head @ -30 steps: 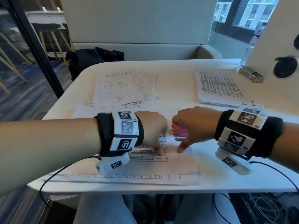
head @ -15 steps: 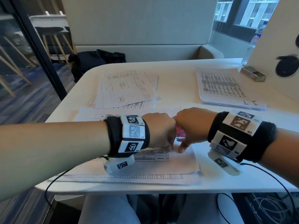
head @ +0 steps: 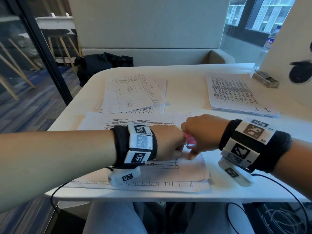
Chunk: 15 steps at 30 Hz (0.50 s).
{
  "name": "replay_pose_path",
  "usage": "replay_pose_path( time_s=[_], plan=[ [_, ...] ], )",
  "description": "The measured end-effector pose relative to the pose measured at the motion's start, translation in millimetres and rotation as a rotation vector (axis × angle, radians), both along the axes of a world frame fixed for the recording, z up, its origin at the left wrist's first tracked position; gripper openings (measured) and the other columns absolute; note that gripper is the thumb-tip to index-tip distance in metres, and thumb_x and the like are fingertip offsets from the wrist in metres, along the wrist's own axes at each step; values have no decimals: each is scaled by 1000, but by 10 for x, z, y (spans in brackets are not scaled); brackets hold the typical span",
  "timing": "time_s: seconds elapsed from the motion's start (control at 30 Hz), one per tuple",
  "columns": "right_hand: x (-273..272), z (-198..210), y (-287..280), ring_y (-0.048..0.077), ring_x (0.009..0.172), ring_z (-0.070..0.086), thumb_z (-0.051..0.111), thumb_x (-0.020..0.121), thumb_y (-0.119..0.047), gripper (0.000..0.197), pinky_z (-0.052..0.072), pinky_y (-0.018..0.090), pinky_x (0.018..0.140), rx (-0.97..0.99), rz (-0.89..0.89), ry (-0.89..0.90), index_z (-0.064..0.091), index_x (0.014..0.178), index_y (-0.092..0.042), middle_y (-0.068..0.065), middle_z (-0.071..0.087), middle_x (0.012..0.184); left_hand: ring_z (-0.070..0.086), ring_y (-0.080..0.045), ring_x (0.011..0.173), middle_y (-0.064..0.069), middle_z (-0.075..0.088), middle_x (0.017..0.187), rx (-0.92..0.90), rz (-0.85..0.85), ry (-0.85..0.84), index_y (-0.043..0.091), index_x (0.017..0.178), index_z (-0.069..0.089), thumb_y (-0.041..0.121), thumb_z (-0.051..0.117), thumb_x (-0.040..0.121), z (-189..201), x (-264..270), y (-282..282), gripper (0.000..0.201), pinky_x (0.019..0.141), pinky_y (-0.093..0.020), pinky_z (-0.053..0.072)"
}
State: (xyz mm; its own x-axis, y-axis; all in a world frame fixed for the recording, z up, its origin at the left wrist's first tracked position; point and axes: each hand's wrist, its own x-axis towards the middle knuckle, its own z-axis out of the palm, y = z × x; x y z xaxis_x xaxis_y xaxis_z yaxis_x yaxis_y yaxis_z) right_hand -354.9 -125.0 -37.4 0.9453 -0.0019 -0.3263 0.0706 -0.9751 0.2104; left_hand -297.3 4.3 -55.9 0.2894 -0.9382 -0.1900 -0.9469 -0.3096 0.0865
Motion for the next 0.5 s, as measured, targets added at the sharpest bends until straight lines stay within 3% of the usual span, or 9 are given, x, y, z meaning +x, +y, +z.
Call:
replay_pose_path(
  time_s=[0.1,0.27,0.43,0.5],
  plan=[
    [-14,12,15,16,83,49,73,67,-63,59,45,30,79,-16,-5,8,51,101,-21,-4,56,99,63,-19,81,0,68,89,17,7,-17,14,84,68,25,51,91,-55,-10,0,21,64,-27,46],
    [5,-1,4,17,82,48,73,67,-63,63,41,29,75,-30,-3,20,53,107,-20,-1,57,105,60,-22,71,-5,67,80,92,8,-58,11,80,68,29,60,83,-42,-45,-9,20,56,-23,40],
    [14,4,11,15,80,44,72,67,-65,59,36,28,72,-68,-6,27,45,98,-22,-4,50,99,42,-12,54,0,54,74,183,-33,-188,15,72,54,33,52,89,16,-109,-27,25,46,-24,30],
    [8,-10,-5,14,80,45,71,66,-66,61,37,27,72,-77,1,17,45,99,-22,-5,48,97,44,-14,55,1,50,69,178,-22,-190,14,70,52,37,51,92,49,-81,5,31,48,-24,32]
  ],
)
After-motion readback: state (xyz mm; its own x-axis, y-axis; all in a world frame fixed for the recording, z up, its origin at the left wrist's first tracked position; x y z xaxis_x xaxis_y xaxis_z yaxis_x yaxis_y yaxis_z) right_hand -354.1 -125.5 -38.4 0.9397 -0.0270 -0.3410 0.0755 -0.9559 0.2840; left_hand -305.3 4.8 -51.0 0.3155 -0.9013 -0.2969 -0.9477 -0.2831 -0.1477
